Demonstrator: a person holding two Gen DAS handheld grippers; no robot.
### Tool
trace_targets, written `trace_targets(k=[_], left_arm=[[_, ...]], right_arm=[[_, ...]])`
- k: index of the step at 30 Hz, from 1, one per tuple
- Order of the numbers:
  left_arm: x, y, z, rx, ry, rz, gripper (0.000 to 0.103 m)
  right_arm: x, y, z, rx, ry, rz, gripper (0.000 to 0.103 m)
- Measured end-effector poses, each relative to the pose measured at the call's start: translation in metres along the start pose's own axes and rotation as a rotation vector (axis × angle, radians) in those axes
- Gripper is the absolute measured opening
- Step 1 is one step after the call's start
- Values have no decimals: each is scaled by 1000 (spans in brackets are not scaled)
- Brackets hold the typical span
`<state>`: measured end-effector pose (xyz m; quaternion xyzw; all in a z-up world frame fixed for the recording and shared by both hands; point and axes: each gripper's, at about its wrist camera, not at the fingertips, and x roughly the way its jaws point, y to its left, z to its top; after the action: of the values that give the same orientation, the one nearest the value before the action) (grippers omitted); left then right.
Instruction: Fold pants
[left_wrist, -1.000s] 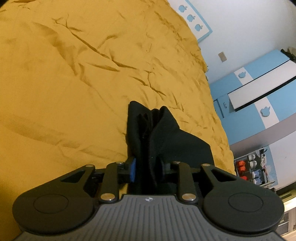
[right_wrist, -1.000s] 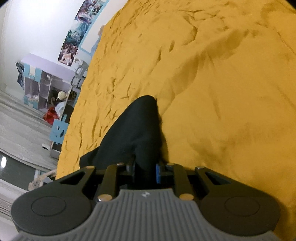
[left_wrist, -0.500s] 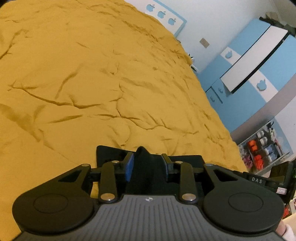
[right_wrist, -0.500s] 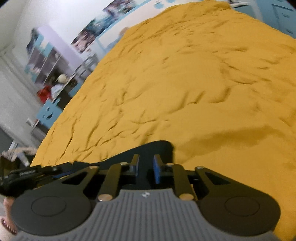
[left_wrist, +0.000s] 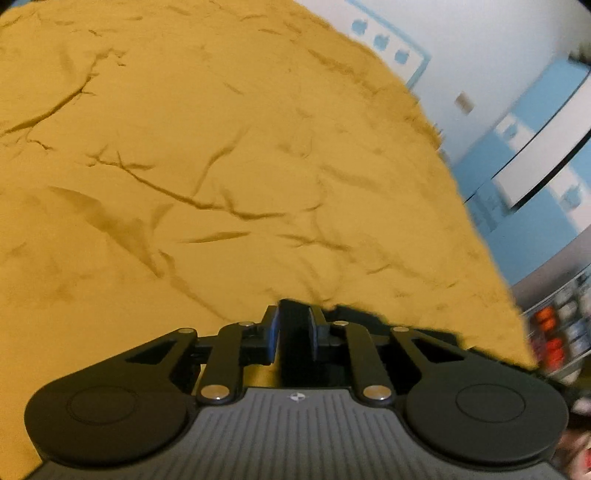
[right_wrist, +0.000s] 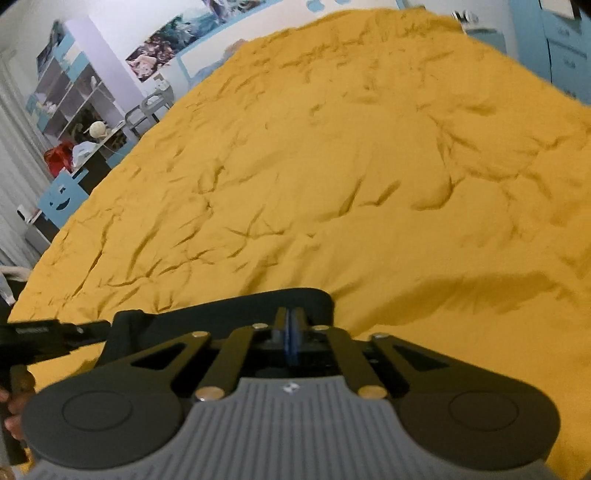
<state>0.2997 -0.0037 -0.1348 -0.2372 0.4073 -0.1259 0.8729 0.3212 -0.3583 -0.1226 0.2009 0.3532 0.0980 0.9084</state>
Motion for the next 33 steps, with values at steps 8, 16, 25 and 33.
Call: trace_targets(k=[8, 16, 25, 33], left_arm=[[11, -26, 4, 70, -7, -74, 62], [14, -30, -10, 173, -42, -36, 2], [8, 4, -1, 20, -29, 14, 1], [20, -13, 10, 1, -3, -118, 72]], right_arm=[[-31, 10, -13, 13, -28, 59, 3], [-36, 11, -33, 10, 7, 54, 3], [-31, 16, -47, -26, 19, 34, 0], [-31, 16, -45, -18, 27, 46, 4]])
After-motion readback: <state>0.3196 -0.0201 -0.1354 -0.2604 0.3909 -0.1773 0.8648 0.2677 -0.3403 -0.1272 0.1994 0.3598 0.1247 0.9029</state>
